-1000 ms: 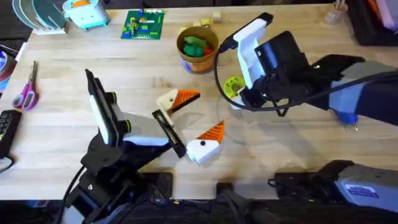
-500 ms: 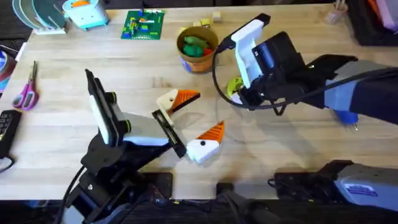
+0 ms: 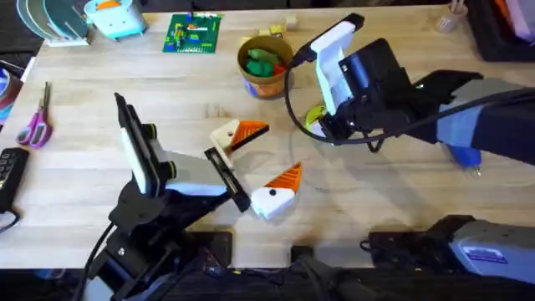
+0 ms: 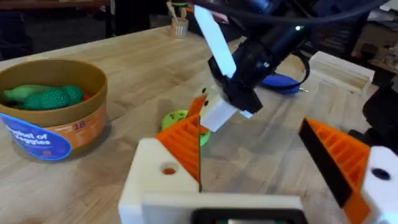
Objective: Pick up the gripper from the table and insert it into the empty holder that is missing its gripper. Then pick up a screw, insert it into the mounting hole, and use the screwdriver to tighten it. Finally, clean up the table by picking up the vegetable and placing it into the bucket.
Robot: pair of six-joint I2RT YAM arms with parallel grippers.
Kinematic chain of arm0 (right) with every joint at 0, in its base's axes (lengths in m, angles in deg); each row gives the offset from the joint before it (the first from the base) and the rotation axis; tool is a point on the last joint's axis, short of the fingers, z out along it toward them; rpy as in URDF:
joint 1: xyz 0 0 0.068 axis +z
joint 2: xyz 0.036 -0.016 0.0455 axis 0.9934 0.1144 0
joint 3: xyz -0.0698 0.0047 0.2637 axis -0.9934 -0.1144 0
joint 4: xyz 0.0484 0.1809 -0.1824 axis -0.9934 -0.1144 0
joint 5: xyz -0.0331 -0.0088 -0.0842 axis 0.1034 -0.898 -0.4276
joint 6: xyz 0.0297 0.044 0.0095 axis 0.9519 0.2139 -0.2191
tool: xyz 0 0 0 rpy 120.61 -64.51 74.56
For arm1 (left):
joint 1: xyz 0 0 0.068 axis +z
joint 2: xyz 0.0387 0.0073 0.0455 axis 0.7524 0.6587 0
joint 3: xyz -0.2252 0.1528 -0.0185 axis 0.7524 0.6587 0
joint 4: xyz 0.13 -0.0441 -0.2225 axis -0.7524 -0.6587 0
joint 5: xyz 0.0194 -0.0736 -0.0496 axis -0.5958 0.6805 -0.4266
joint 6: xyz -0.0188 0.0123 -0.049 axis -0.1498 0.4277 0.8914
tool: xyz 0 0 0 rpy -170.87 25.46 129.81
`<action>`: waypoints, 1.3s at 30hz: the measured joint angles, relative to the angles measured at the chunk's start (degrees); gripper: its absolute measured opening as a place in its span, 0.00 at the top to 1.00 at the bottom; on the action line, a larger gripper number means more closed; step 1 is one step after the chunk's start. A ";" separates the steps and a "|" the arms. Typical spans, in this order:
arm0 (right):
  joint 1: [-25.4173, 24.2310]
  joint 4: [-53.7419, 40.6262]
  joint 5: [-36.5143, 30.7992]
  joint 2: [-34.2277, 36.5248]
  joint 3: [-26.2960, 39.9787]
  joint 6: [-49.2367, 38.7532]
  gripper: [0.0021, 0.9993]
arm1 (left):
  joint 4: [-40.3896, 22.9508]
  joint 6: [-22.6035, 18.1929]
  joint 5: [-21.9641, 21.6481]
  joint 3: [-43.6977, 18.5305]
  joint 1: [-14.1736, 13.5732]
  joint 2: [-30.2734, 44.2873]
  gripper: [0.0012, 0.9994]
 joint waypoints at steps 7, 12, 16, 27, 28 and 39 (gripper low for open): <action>0.00 0.03 0.00 0.00 1.38 -0.64 1.00 | 0.00 0.00 0.00 0.00 0.00 0.00 0.01; 0.00 -0.13 -0.15 0.00 1.38 -1.09 0.77 | 0.00 0.00 0.00 0.00 0.00 -0.02 0.01; 0.00 -0.13 1.01 0.00 1.38 -1.12 0.66 | 0.00 0.00 0.00 0.00 0.00 -0.02 0.01; 0.02 1.24 2.85 4.08 1.38 -11.90 0.56 | 0.00 0.00 0.00 0.00 0.00 -0.02 0.01; 0.04 1.58 2.96 4.13 1.40 -12.01 0.56 | 0.00 -0.02 0.00 0.00 0.00 0.00 0.01; 0.11 2.83 3.48 4.11 1.40 -12.26 0.55 | 0.00 0.00 0.00 0.00 0.00 -0.02 0.01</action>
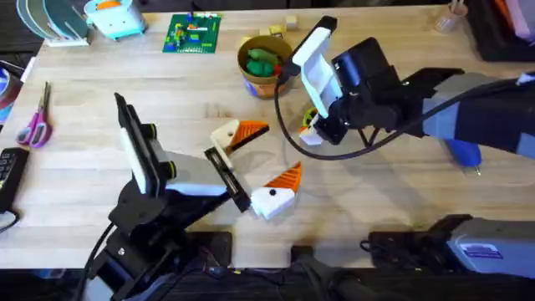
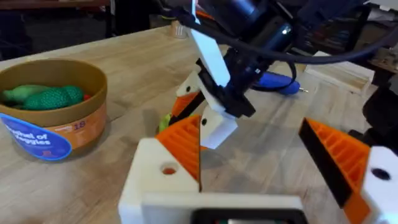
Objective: Pick up the gripper from the table and insert it into the empty holder that is missing its gripper. Then pick up a screw, insert it into the mounting hole, and use the screwdriver to tighten it. Finally, clean up the table by picking up the vegetable and placing it into the bucket.
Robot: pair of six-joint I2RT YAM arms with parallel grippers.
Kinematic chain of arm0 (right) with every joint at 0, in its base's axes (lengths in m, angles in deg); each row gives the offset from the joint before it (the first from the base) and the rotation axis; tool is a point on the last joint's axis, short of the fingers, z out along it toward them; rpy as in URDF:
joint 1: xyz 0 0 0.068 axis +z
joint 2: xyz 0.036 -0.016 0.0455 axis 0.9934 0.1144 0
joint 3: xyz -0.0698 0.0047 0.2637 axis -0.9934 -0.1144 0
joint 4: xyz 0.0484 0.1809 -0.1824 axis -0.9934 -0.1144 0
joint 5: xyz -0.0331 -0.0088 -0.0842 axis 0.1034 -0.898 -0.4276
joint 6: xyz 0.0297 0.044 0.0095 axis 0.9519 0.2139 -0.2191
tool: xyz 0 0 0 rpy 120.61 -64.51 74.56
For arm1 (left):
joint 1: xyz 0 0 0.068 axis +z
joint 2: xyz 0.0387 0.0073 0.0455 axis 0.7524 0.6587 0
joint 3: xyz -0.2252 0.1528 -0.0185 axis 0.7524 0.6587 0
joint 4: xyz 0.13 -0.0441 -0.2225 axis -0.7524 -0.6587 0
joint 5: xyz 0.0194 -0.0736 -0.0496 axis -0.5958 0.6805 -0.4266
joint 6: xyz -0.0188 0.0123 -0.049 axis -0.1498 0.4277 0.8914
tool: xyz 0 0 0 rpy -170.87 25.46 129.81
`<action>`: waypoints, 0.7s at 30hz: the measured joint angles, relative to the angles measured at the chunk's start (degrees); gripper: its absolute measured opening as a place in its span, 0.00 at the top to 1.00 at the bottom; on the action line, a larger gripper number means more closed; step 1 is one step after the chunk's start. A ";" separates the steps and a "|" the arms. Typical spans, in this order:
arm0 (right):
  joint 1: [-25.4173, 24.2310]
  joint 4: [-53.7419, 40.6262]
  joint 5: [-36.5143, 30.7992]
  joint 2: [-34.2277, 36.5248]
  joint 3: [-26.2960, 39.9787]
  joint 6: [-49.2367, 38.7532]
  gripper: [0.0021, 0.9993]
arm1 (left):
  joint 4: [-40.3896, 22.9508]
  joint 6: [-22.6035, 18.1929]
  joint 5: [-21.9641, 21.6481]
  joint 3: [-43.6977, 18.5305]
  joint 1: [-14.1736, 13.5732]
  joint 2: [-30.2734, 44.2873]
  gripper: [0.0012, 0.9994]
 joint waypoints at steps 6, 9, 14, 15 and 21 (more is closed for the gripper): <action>0.00 0.92 0.02 -0.25 0.02 0.00 0.51 | 0.00 0.00 0.00 0.00 0.00 0.00 0.01; 0.00 0.88 0.02 -0.24 0.03 0.00 0.51 | 0.00 0.00 0.00 0.00 0.00 0.01 0.01; 0.02 1.17 0.02 -0.25 0.04 0.00 0.55 | 0.00 0.00 0.00 0.00 0.00 0.00 0.01; 0.00 1.31 0.03 -0.25 0.04 0.01 0.57 | 0.00 -0.02 0.00 0.00 0.00 0.01 0.01; 0.02 1.41 0.85 -0.25 0.04 -0.02 0.65 | 0.00 0.00 0.00 0.00 0.00 0.00 0.01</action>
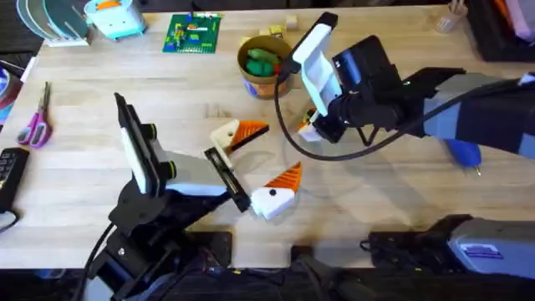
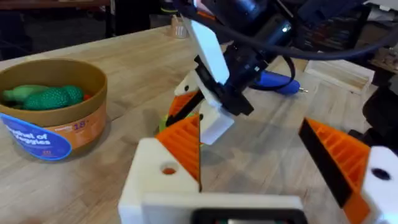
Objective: Pick up the gripper from the table and insert it into the empty holder that is missing its gripper. Then pick up a screw, insert it into the mounting hole, and use the screwdriver to tighten it. Finally, clean up the table by picking up the vegetable and placing it into the bucket.
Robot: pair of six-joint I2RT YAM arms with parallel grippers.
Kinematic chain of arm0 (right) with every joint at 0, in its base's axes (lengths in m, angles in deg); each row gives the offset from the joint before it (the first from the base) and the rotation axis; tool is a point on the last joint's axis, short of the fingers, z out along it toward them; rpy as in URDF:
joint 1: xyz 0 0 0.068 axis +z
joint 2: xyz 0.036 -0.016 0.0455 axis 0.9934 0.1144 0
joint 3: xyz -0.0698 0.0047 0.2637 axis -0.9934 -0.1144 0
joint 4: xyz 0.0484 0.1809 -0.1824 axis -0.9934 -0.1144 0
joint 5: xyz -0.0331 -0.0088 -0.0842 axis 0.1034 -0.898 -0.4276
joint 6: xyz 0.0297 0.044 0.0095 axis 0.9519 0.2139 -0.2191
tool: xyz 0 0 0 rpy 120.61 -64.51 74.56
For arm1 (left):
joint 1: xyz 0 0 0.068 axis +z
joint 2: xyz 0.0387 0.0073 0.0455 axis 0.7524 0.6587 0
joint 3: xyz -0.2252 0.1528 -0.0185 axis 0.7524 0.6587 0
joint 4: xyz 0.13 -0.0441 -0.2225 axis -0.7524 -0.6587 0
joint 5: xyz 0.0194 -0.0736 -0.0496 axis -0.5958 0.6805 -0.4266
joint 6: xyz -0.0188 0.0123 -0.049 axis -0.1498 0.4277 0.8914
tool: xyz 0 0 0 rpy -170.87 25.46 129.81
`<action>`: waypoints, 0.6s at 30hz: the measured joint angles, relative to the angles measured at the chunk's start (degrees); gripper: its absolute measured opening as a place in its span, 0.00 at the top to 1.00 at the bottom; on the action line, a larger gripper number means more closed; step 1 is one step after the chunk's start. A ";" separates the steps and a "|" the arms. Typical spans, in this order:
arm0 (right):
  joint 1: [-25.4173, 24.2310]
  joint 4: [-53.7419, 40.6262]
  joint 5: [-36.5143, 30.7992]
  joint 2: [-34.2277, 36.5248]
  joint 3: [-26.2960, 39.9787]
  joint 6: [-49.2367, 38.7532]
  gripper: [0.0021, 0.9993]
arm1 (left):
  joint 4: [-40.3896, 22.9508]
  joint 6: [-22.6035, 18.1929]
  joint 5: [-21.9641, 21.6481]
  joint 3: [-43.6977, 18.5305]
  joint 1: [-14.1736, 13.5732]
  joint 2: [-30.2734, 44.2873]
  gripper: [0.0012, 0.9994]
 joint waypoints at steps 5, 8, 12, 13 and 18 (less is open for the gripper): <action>0.00 -0.02 0.24 0.01 0.00 0.00 0.77 | 0.00 0.00 0.00 0.00 0.00 0.01 0.01; 0.00 0.00 0.23 0.01 0.00 -0.07 0.82 | 0.00 -0.01 0.00 0.00 0.00 0.01 0.01; 0.00 0.13 0.24 0.01 0.00 -0.37 0.99 | 0.00 0.00 0.00 0.00 0.00 -0.01 0.01; 0.00 0.14 0.24 0.01 0.00 -0.39 0.99 | 0.00 -0.02 0.00 0.00 0.00 -0.01 0.01; 0.00 0.17 0.24 0.01 0.00 -0.39 0.99 | 0.00 0.00 0.00 0.00 0.00 0.00 0.01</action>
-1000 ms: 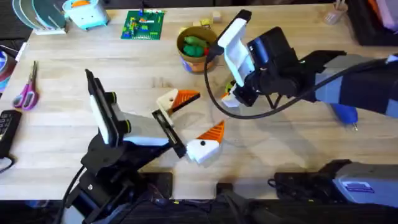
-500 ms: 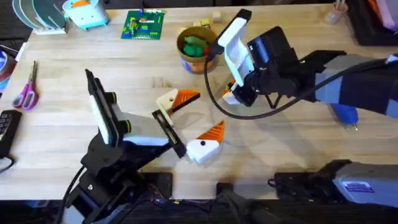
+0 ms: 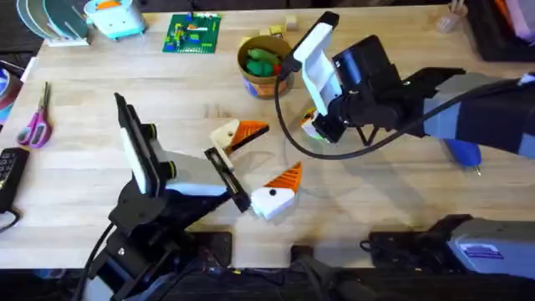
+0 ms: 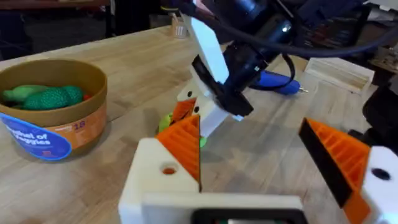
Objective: Pick up the gripper from the table and insert it into the empty holder that is missing its gripper. Then pick up a screw, insert it into the mounting hole, and use the screwdriver to tighten it. Finally, clean up the table by picking up the vegetable and placing it into the bucket.
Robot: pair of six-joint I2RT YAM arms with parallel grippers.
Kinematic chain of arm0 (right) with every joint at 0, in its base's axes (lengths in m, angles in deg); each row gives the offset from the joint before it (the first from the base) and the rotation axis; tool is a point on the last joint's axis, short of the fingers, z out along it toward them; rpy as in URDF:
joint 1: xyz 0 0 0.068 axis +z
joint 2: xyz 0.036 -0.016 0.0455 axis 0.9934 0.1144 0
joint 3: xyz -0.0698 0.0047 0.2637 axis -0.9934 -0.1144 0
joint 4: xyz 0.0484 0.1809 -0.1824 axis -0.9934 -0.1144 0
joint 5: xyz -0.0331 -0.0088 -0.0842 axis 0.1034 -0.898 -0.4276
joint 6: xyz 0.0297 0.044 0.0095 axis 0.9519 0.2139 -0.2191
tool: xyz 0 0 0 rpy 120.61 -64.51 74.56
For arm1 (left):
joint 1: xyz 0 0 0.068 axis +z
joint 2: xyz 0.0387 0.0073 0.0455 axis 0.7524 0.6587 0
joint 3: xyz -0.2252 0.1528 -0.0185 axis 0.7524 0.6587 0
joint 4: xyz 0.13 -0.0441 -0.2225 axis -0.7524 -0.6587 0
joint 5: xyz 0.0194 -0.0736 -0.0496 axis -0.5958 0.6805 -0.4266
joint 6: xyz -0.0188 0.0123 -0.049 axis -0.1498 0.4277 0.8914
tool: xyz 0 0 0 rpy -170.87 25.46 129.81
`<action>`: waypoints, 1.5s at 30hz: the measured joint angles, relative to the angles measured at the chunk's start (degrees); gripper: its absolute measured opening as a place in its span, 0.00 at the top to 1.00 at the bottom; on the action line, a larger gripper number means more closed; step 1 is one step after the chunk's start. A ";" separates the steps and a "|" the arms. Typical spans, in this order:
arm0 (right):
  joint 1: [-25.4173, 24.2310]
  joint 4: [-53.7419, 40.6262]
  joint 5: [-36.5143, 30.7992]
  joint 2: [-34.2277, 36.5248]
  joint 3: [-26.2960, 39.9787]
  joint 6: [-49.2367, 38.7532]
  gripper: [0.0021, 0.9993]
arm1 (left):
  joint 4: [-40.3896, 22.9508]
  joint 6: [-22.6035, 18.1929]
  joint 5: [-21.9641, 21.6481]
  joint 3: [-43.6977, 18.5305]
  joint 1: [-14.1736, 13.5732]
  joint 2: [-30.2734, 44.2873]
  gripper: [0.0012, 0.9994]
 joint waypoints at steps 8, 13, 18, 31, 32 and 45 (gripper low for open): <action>0.00 -0.33 0.00 -0.89 0.20 0.12 0.99 | 0.00 -0.02 0.00 0.00 0.00 -0.01 0.01; 0.00 -0.44 0.02 -5.74 0.59 1.17 0.99 | 0.00 -0.02 0.00 0.00 0.00 -0.01 0.01; 0.00 -0.44 0.07 -10.55 1.23 2.92 0.99 | 0.00 -0.02 0.00 0.00 0.00 0.02 0.01; 0.60 -18.70 9.33 -12.25 20.76 9.42 1.00 | 0.00 0.00 0.00 0.00 0.00 -0.01 0.01; 1.10 -21.66 9.92 -11.95 23.34 9.82 1.00 | 0.00 0.00 0.00 0.00 0.00 0.00 0.01; 13.97 -30.05 17.13 -3.71 38.14 11.28 1.00 | 0.00 0.00 0.00 0.00 0.00 0.00 0.01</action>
